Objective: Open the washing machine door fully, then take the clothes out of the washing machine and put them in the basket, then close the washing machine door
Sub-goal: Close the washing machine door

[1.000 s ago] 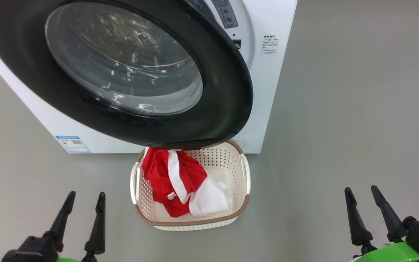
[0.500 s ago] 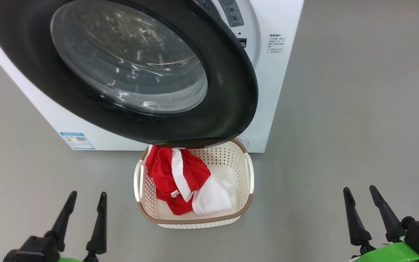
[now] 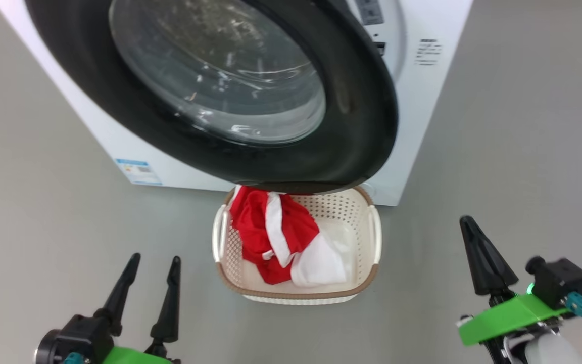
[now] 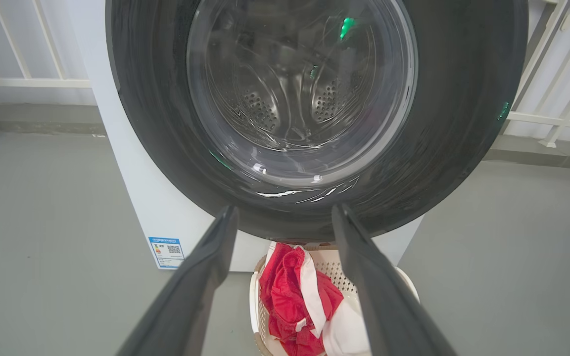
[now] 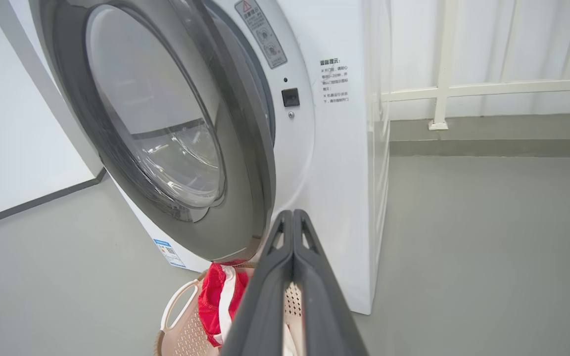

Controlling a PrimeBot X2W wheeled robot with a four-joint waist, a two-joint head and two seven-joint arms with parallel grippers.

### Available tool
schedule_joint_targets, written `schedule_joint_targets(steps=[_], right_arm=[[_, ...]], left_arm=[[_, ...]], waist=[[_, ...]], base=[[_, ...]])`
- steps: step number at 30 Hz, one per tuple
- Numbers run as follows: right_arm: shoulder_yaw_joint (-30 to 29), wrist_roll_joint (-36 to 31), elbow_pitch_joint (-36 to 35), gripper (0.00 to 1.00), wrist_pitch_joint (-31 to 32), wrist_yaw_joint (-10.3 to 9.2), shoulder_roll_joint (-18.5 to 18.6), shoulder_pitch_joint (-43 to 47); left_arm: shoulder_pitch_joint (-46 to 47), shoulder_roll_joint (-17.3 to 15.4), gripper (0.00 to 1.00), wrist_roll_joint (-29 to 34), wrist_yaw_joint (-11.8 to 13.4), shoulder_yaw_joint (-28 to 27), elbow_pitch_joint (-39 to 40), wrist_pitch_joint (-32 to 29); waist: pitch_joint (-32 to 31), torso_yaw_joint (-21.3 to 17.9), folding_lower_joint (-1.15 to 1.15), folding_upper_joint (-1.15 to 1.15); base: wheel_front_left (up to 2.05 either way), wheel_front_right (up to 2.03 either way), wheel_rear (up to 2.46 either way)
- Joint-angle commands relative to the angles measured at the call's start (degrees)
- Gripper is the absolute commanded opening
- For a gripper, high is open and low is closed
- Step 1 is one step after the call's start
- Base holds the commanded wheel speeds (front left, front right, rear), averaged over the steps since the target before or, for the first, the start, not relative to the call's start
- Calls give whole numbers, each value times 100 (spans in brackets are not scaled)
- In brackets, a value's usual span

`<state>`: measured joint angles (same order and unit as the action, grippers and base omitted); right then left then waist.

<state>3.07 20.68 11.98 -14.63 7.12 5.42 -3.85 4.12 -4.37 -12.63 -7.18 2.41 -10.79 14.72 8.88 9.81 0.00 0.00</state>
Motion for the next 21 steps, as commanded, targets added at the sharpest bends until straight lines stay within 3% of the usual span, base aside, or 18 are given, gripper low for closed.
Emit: schedule_joint_targets(steps=[1, 13, 21], right_arm=[[235, 9, -77, 0, -37, 36, 85, -295], [845, 101, 369, 0, -37, 36, 489, -1363], [948, 164, 605, 0, -37, 36, 517, -1940]], left_arm=[[187, -32, 100, -32, -31, -124, 117, 28], [348, 127, 100, -179, -31, 160, 99, 28], [471, 144, 100, -255, -31, 230, 112, 28]], waist=[[107, 243, 0, 0], [415, 860, 0, 0], [705, 1089, 0, 0]], base=[[0, 0, 0], [0, 0, 0], [0, 0, 0]])
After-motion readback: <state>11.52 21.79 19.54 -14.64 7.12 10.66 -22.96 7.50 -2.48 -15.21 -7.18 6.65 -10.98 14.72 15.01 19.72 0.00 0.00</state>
